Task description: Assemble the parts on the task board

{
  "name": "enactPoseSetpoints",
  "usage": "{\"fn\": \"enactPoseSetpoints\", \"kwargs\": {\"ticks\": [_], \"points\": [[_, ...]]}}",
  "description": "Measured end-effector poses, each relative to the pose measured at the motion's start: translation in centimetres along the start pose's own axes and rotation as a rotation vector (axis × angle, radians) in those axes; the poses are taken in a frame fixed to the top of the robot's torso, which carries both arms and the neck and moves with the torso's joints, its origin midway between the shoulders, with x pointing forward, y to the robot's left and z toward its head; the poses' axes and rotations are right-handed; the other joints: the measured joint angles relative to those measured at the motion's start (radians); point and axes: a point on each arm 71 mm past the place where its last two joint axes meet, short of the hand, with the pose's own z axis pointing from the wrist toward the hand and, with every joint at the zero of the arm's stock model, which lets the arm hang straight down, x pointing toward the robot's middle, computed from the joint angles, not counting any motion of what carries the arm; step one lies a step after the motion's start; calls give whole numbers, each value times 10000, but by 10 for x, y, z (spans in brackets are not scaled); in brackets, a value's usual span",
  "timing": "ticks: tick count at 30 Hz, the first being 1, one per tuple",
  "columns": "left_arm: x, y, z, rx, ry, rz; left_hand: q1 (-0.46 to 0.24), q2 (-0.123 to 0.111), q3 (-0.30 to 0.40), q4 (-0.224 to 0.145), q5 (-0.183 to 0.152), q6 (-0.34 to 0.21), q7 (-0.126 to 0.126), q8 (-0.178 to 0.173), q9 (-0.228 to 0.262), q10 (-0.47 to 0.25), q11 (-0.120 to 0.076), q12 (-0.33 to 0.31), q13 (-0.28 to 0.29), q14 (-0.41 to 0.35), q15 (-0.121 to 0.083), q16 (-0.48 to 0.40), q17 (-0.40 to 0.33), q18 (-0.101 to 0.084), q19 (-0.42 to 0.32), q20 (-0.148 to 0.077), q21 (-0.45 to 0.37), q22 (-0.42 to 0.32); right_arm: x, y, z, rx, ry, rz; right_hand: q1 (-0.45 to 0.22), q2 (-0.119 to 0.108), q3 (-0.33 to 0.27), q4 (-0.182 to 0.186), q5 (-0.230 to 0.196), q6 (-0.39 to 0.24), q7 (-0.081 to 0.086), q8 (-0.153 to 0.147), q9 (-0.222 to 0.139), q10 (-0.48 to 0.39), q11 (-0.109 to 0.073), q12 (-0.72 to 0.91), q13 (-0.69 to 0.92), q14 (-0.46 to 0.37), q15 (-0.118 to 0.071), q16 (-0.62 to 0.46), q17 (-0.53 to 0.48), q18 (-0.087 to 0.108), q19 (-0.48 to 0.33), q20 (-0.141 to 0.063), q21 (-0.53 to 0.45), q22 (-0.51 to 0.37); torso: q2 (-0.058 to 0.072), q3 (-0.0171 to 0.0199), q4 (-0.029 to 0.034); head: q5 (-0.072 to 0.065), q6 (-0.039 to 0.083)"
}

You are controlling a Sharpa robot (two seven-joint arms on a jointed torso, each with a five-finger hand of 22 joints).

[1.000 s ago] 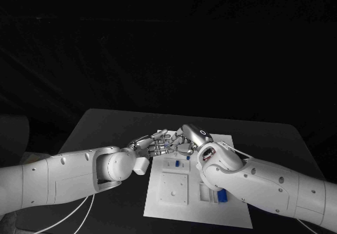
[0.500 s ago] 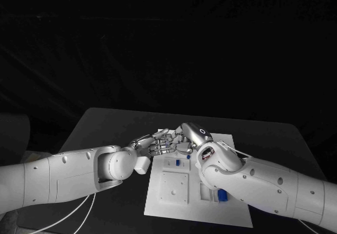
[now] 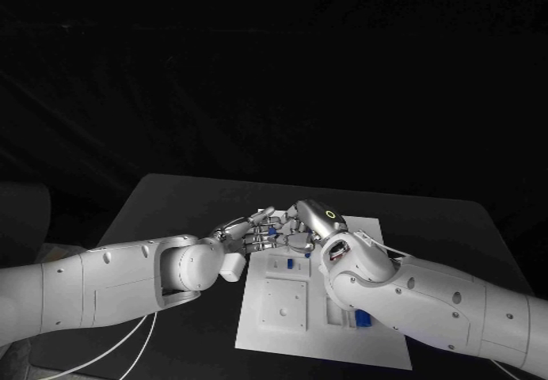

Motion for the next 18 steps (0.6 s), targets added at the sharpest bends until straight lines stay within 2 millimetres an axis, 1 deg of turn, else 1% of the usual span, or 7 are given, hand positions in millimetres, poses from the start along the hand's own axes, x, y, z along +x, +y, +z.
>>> {"fn": "enactPoseSetpoints", "kwargs": {"ticks": [2, 4, 6, 9, 10, 16, 18], "points": [[-1, 0, 0, 17, -41, -12, -56, -55, -57, 57, 0, 0, 0, 0, 0, 0, 0, 0, 0, -35, 35, 0, 0, 0, 0, 0, 0, 0, 0, -1, -1, -3, -68, -15, 39, -39, -155, 118, 58, -43, 43, 0, 0, -39, 39, -48, -39, -2, 2, 0, -15, 1, 0, 0, -54, 40, 0, 0, -1, 15, 0], [-1, -1, 0, 32, -87, -26, -106, -15, -77, 77, 0, 0, 0, 0, 0, 0, 0, 0, 0, -35, 35, 0, 0, 0, 0, 0, 0, 0, -1, -1, -2, -2, -142, -34, 39, -39, -279, 243, 82, -88, 16, 0, 11, -39, 39, -48, -76, -35, 35, 0, -47, 1, 0, 0, -132, 93, 0, 2, -6, 26, -1], [-2, -1, 0, 45, -121, -38, -147, -56, -77, 77, 0, 0, 0, 0, 0, 0, 0, 0, 0, -35, 35, 0, 0, 1, 0, 0, 0, 0, -1, -1, -3, -2, -206, -52, 105, -105, -332, 295, 89, -88, 16, 0, 11, -71, 71, -48, -106, -70, 1, 0, -48, 1, 0, 0, -140, 126, 0, 3, -9, 31, -4], [-2, -1, 0, 61, -162, -58, -146, -55, -77, 77, 0, 0, 0, 0, 0, 0, 0, 0, 0, -35, 35, 0, 1, 0, 0, 0, 0, 0, -1, -1, -3, -7, -310, -79, 104, -104, -349, 312, 89, -88, 17, 0, 11, -77, 65, -48, -117, -70, 0, 0, -63, 0, 0, 0, -192, 155, 0, 2, -12, 32, -6], [-2, -1, 0, 67, -175, -65, -146, -55, -77, 77, 0, 0, 0, 0, 0, 0, 0, 0, 0, -35, 35, 0, 1, 0, 0, 0, 0, 0, -1, -1, -4, -18, -345, -86, 104, -105, -389, 353, 89, -88, 16, 0, 11, -107, 36, -48, -144, -70, 0, 0, -83, 0, 0, 0, -268, 211, 0, 2, -12, 35, -6], [-2, -1, 0, 91, -236, -91, -146, -55, -72, 129, 0, 0, 0, 0, 0, 0, 0, 0, 0, -35, 35, 0, 1, 0, 0, 0, 0, 0, -1, 2, -5, -125, -443, -101, 145, -144, -387, 350, 88, -88, 16, 0, 32, -106, 36, -29, -131, -70, 0, 0, -79, 0, 36, 36, -309, 322, 1, 7, -9, 43, -30], [-3, -1, 0, 98, -259, -97, -146, -55, -72, 129, 0, 0, 0, 0, 0, 0, 0, 0, 0, -35, 35, 0, 1, 0, 0, 0, 0, 0, 0, 3, -6, -148, -455, -122, 145, -144, -387, 350, 88, -39, -33, 0, 32, -106, 36, 17, -103, -70, 0, 22, -62, 0, 36, 36, -308, 362, 1, 8, -8, 44, -33]]}}
